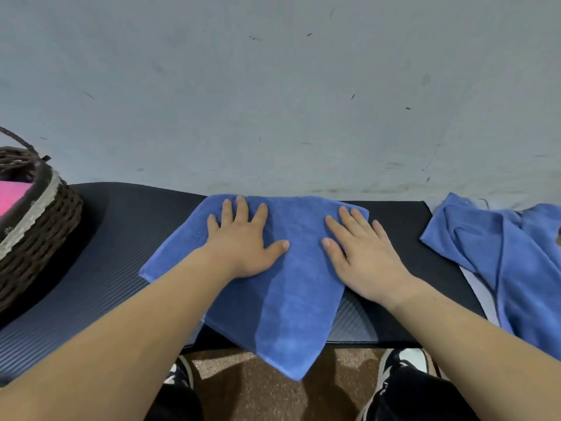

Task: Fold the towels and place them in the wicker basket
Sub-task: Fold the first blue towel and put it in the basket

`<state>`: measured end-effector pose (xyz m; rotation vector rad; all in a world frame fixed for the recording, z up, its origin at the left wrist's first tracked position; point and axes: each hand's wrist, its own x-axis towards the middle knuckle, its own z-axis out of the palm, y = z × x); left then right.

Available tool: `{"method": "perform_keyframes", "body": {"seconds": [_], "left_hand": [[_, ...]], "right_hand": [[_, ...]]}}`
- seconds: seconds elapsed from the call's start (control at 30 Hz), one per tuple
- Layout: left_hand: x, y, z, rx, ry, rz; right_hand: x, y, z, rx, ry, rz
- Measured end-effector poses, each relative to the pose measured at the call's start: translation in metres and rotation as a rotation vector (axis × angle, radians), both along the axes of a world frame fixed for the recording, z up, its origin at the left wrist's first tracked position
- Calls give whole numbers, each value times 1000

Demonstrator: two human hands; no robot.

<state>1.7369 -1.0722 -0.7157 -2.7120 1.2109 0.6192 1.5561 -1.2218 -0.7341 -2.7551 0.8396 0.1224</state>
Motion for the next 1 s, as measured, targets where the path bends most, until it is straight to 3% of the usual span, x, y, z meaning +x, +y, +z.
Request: {"method": "perform_keyframes", "body": {"seconds": [0.13,0.3,0.47,0.63,0.73,0.83,1.0], "left_hand": [[-22,14,14,8,-46,-21],[-69,29,15,122,64,-66],[-42,31,-3,-37,71,-243],[-20,45,-6,-257,28,-375],[-39,62,-3,-388,-53,-430],[-62,85,2,-536,-12,-440],[-65,113,-5,-636,-12,-462]], "right_hand": [[13,1,-3,21,82,26],[8,16,5,-58,288,-41],[-17,42,30,-298,541,-77],[-43,69,69,-221,712,-35],[-50,79,82,-176,693,-11],[-58,76,79,-181,529,45],[-72,79,43,38,346,280]]}}
